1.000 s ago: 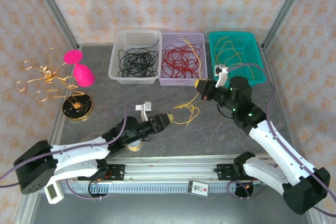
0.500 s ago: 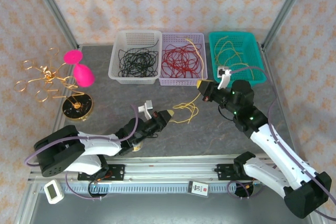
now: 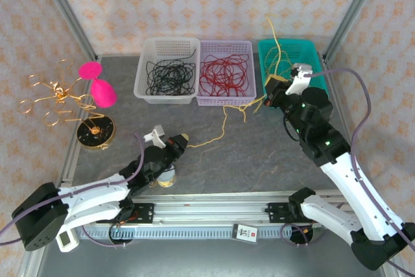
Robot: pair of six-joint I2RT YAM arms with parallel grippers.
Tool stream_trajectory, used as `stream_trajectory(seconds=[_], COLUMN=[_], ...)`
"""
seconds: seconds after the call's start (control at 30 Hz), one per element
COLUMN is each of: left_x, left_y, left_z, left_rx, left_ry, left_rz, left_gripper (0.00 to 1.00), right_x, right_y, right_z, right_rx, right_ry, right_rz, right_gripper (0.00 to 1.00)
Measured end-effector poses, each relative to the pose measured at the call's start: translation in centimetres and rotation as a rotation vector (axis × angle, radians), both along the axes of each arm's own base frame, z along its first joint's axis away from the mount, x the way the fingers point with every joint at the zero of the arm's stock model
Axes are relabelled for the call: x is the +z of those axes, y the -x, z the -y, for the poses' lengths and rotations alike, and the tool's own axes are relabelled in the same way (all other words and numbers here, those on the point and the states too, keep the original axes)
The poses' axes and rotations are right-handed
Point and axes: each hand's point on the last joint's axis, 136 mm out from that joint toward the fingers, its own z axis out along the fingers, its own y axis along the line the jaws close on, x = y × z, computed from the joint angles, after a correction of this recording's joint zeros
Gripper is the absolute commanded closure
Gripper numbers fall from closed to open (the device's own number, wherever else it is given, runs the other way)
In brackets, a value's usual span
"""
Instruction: Untangle the cables
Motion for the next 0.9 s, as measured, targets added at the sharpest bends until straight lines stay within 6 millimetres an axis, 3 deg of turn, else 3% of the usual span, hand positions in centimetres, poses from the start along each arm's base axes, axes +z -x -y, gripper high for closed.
stream_trajectory(seconds=[0.27,0.43,0.73,0.9], left_x=[-0.2,-0.4,2.8,-0.2], left_y=[-0.9,-1.6,-3.1,-3.0], left_z=[-4.2,-6.7,-8.3,-12.8], left_rx=[0.089,0.141,0.135,0.239], left_ry=[-0.133,-0.176,-0.202,-0.32], left_rz=[-0.001,-0.021,0.035,-0.083], left_gripper=[1.0,1.0,1.0,1.0], right_x=[1.8,1.7,1.3,4.6], right_y=[-0.8,-1.7,-1.9,-0.9], right_z=[2.2,5.6,10.5,15.2], right_rx=[-0.127,-0.289,-0.456,-0.653], right_ry=[0.101,0.19,0.267,0.257], right_rz=[0.01,-0.025,-0.067,-0.005], right_gripper=[1.0,1.0,1.0,1.0])
